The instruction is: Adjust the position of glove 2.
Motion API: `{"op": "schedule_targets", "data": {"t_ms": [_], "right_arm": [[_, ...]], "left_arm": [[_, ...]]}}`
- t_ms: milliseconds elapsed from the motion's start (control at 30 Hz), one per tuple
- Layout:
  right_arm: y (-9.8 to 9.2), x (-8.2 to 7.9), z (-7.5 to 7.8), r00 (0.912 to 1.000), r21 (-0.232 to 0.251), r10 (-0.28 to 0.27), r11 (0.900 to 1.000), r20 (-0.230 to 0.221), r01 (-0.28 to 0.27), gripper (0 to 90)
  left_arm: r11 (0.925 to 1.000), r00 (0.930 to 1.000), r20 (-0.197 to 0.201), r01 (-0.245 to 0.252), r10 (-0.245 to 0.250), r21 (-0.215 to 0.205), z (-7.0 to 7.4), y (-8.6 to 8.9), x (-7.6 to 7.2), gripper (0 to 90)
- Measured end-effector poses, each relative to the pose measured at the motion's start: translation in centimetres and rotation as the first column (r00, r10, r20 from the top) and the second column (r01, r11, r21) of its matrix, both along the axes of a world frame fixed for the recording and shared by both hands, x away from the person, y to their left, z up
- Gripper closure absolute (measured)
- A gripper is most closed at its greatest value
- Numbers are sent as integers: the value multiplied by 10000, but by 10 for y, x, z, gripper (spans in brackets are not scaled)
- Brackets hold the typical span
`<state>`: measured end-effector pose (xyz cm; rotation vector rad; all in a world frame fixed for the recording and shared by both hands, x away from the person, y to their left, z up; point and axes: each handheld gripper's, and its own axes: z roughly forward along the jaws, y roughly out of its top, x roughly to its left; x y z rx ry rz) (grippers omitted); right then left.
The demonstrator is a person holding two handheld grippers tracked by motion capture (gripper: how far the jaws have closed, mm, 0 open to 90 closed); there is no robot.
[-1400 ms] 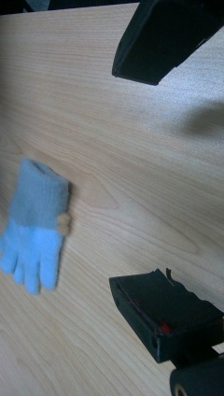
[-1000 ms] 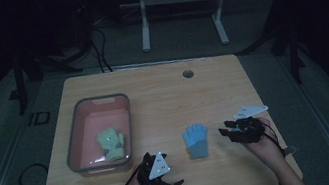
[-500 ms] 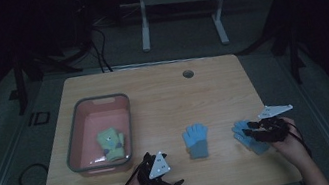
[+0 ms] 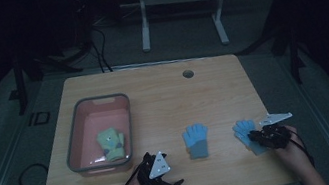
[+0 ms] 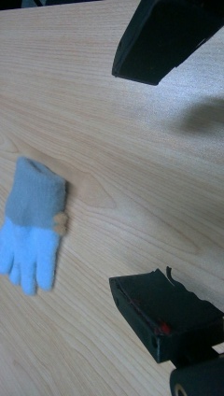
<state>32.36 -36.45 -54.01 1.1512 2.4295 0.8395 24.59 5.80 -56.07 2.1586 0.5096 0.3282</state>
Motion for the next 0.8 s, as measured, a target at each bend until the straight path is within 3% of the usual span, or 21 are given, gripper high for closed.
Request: {"op": "schedule_targets", "data": {"t_ms": [133, 300, 400, 567, 800], "right_arm": [[5, -4, -1, 9967, 48, -793, 9968, 196, 792, 859], [15, -10, 12, 9858, 628, -1668, 9842, 179, 1654, 868], [25, -14, 28, 9798, 1014, -1948, 9766, 450, 1895, 867], [43, -15, 51, 9670, 1089, -2400, 9670, 852, 2304, 868], [59, -18, 60, 9534, 1601, -2920, 9473, 760, 2774, 869]], "left_arm": [[10000, 10000, 0, -1, 1, -28, 0, 0, 0, 28], [10000, 10000, 26, -1, 1, -14, 1, 0, 0, 28], [10000, 10000, 65, 1, -1, -23, 1, 0, 0, 28], [10000, 10000, 66, -3, 3, -50, 2, 0, 0, 28], [9999, 10000, 69, -60, 61, -143, 2, 1, 1, 28]]}}
